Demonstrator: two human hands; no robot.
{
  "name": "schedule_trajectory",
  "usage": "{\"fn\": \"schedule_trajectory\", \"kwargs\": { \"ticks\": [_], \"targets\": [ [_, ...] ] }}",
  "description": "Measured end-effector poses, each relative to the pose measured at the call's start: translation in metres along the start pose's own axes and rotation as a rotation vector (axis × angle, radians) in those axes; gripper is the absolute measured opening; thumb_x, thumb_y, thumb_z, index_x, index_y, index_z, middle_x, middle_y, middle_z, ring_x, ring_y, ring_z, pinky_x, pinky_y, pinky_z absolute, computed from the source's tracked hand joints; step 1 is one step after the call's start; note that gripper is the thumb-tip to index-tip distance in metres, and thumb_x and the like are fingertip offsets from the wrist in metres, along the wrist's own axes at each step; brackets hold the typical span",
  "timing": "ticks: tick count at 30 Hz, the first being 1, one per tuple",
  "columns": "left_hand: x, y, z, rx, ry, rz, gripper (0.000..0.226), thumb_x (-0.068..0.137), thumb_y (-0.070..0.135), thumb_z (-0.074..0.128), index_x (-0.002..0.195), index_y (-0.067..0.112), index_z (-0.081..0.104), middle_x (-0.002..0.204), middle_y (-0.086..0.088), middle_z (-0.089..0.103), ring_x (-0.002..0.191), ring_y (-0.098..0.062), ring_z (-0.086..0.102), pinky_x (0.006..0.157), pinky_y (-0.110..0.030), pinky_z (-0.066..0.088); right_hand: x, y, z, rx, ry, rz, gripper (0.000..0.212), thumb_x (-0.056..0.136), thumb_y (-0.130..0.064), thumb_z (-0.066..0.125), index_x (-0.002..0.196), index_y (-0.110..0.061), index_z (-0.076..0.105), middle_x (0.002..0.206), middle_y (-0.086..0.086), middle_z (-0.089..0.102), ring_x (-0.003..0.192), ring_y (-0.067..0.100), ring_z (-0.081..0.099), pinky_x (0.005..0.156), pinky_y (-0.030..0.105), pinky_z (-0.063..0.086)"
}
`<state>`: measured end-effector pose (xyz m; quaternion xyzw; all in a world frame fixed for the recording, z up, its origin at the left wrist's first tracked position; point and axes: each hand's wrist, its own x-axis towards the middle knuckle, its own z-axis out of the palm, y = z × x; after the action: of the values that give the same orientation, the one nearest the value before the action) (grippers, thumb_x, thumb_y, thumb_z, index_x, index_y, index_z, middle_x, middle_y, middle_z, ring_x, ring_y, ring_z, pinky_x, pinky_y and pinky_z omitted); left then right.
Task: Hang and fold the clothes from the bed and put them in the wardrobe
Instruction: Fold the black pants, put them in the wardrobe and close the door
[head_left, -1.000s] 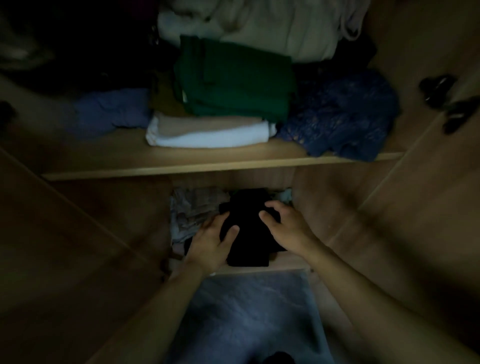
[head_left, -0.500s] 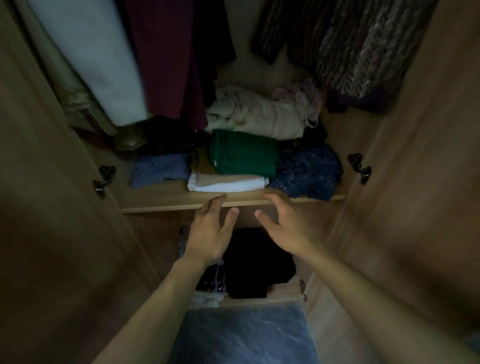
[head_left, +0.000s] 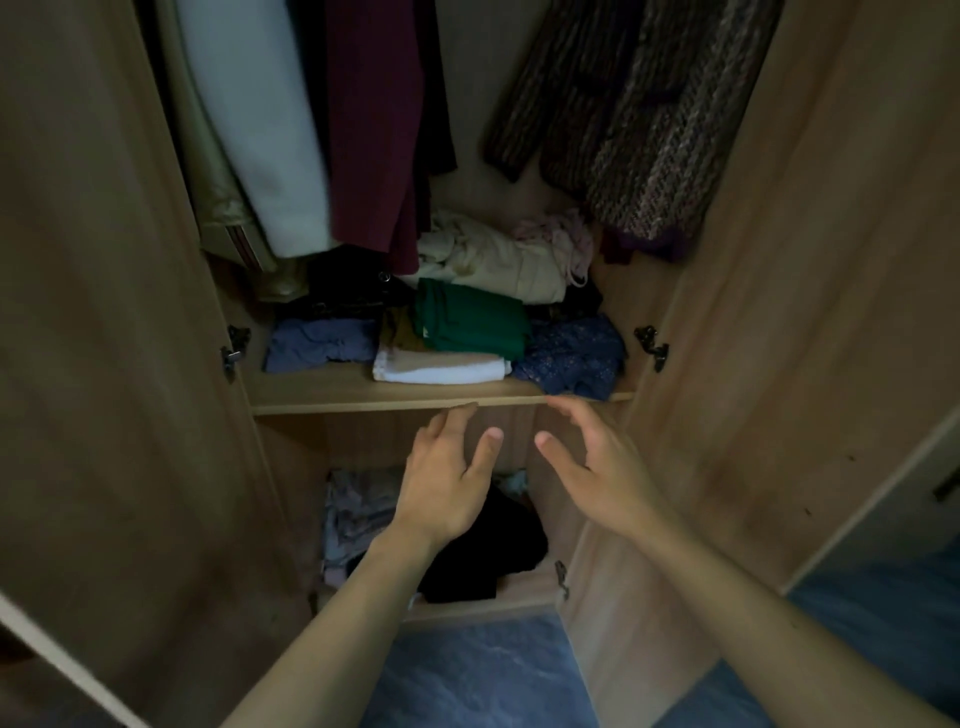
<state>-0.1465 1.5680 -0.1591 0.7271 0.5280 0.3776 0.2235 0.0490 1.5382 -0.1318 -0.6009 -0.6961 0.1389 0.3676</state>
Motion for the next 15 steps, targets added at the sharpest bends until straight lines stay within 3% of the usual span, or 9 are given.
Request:
{"fn": "schedule_trajectory", "kwargs": {
  "ticks": [6, 9, 13, 15],
  "targets": [
    [-0.006, 0.048, 0.007, 0.044, 0.006, 0.068, 0.062, 0.097, 0.062, 0.031, 0.147, 0.026, 0.040, 0.150, 0.002, 0.043, 0.138, -0.023, 0.035, 0.109, -0.041, 0.035, -0.020, -0.003, -0.049, 0.024, 0.087, -0.035, 0.047, 0.097, -0.047, 0.052, 0.141, -0.033, 0.044, 0.137, -0.010, 0.052, 0.125, 0.004, 0.047, 0.095, 0.019, 0.035],
    [0.000, 0.083, 0.021, 0.064, 0.034, 0.132, 0.051, 0.100, 0.055, 0.037, 0.141, 0.027, 0.045, 0.145, 0.003, 0.047, 0.135, -0.020, 0.039, 0.105, -0.034, 0.036, -0.027, 0.003, -0.085, 0.047, 0.116, -0.073, 0.049, 0.098, -0.044, 0.052, 0.143, -0.028, 0.043, 0.139, -0.010, 0.050, 0.127, 0.004, 0.045, 0.098, 0.017, 0.034],
    [0.007, 0.143, 0.051, 0.065, 0.020, 0.184, 0.053, 0.099, 0.055, 0.037, 0.142, 0.024, 0.046, 0.141, 0.003, 0.049, 0.132, -0.017, 0.042, 0.105, -0.031, 0.035, -0.039, 0.023, -0.143, 0.070, 0.162, -0.083, 0.049, 0.098, -0.044, 0.051, 0.143, -0.028, 0.042, 0.139, -0.011, 0.050, 0.121, -0.004, 0.046, 0.090, -0.002, 0.029],
    [0.014, 0.172, 0.066, 0.080, 0.010, 0.202, 0.056, 0.099, 0.055, 0.037, 0.144, 0.023, 0.044, 0.144, 0.001, 0.048, 0.133, -0.019, 0.042, 0.107, -0.035, 0.036, -0.045, 0.036, -0.172, 0.095, 0.203, -0.104, 0.049, 0.098, -0.042, 0.053, 0.143, -0.027, 0.043, 0.136, -0.012, 0.052, 0.112, -0.014, 0.048, 0.087, -0.003, 0.030]
  ]
}}
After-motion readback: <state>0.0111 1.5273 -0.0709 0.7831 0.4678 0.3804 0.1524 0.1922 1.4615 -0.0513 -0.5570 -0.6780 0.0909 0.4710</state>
